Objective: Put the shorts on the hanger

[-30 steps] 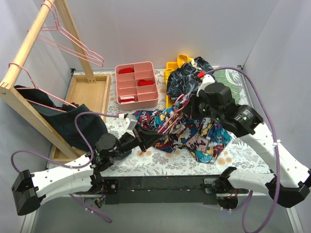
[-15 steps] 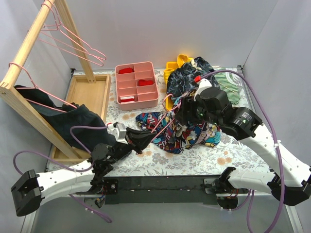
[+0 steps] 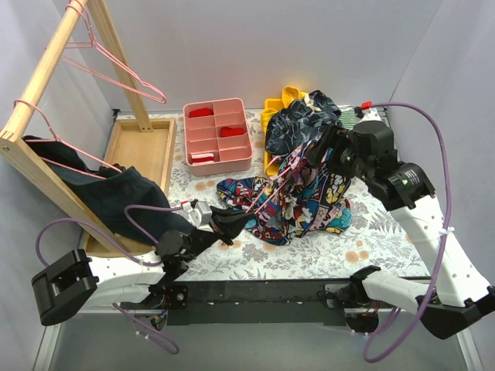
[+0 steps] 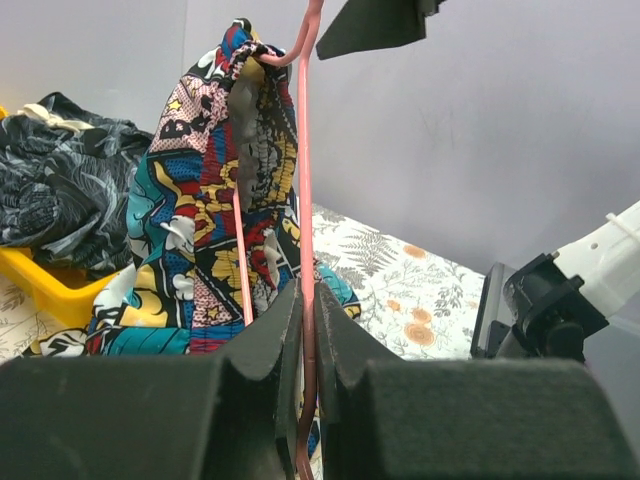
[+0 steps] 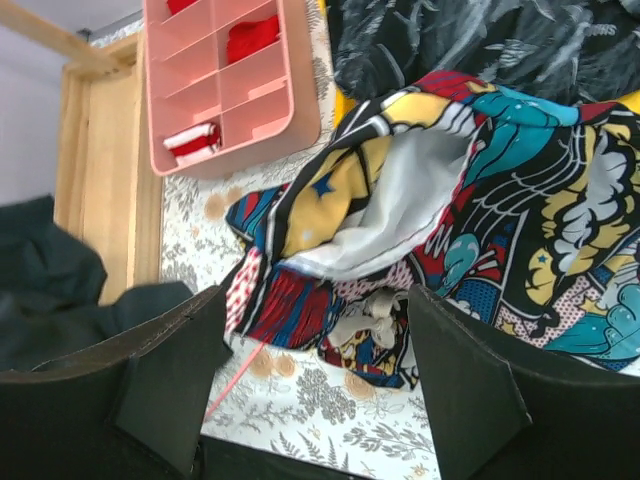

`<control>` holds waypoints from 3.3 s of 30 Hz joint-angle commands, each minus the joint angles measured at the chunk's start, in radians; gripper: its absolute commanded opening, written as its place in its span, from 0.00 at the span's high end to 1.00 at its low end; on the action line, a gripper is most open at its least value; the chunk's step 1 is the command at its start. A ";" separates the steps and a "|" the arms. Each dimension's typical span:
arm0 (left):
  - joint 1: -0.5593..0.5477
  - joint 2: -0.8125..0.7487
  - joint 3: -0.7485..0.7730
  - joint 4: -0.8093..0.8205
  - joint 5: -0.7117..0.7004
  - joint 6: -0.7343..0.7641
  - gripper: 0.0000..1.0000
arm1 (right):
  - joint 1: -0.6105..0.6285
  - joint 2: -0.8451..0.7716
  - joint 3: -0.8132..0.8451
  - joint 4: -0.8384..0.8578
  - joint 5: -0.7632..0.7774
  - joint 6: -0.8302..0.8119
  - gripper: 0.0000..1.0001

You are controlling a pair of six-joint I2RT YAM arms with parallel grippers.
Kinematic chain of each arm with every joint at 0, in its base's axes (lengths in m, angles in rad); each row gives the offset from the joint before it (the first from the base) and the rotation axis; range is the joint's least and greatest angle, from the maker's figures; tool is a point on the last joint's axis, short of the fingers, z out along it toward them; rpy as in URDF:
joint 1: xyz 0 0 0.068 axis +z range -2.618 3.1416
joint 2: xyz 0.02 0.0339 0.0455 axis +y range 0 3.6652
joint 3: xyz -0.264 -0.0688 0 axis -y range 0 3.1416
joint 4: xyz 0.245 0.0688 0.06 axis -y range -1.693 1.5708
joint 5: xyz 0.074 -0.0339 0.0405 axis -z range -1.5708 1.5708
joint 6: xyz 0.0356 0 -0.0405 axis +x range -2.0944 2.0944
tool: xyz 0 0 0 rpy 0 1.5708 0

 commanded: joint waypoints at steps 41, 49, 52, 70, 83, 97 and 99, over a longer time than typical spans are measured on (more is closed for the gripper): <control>-0.123 0.505 0.659 -1.250 -0.380 -0.475 0.44 | -0.336 -0.135 -0.440 0.208 -0.382 0.073 0.99; -0.123 0.600 0.707 -1.239 -0.356 -0.480 0.42 | -0.335 -0.147 -0.425 0.206 -0.363 0.094 0.99; -0.115 0.625 0.705 -1.245 -0.416 -0.506 0.42 | -0.336 -0.156 -0.433 0.220 -0.363 0.104 0.99; -0.031 0.295 0.466 -1.187 -0.204 -0.552 1.00 | -0.336 -0.087 -0.275 0.134 -0.086 0.360 0.99; -0.066 0.097 0.487 -1.465 -0.153 -0.535 1.00 | -0.335 -0.032 -0.219 0.119 0.018 0.447 0.99; -0.100 0.077 0.827 -1.563 -0.060 -0.488 1.00 | -0.315 0.026 -0.129 -0.031 -0.043 0.447 0.99; -0.103 0.102 0.915 -1.577 -0.012 -0.471 1.00 | -0.292 0.027 -0.083 -0.065 -0.047 0.447 0.99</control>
